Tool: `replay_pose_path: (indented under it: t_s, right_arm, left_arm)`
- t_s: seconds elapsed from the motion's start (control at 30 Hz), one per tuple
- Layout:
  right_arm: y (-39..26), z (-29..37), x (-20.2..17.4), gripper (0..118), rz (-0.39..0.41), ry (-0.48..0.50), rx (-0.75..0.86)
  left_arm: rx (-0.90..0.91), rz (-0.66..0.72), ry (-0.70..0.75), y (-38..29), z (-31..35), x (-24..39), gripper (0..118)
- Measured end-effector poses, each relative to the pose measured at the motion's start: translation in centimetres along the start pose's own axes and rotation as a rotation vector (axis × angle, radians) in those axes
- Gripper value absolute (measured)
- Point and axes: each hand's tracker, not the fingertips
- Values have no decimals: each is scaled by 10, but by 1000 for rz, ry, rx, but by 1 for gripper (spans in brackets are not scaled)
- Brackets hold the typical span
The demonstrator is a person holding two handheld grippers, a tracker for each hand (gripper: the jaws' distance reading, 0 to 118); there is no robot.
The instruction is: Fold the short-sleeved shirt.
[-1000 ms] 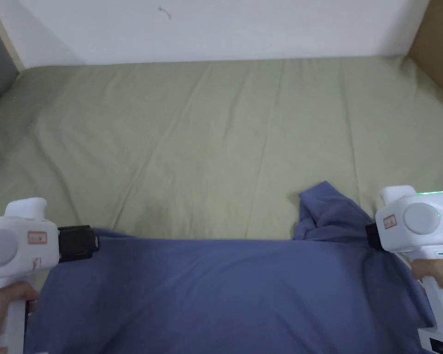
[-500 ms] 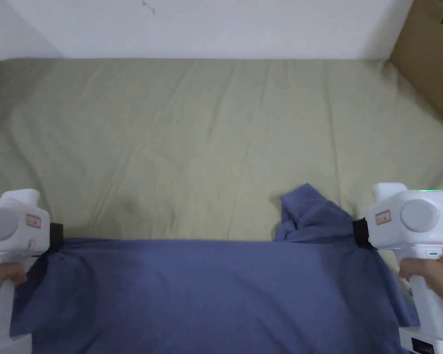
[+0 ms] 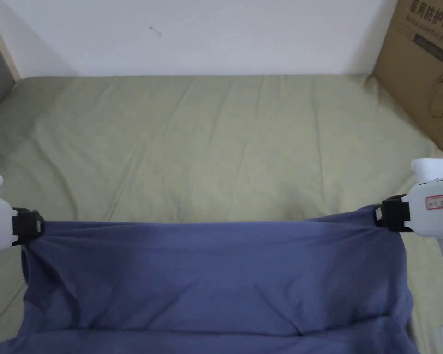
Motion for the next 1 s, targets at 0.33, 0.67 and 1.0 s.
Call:
replay_pose_path:
  t_s: [0.33,0.67,1.0]
  right_arm:
    - [-154,47,-2,3,31,29,-144]
    - [-227,25,-6,50,29,6,-165]
    - [-196,88,-73,69,149,95,170]
  left_arm:
    - [-112,30,-2,-134,46,-48,4]
    - [-134,103,48,-195,44,-42,84]
    - [-7,209,-127,-182,93,-58,108]
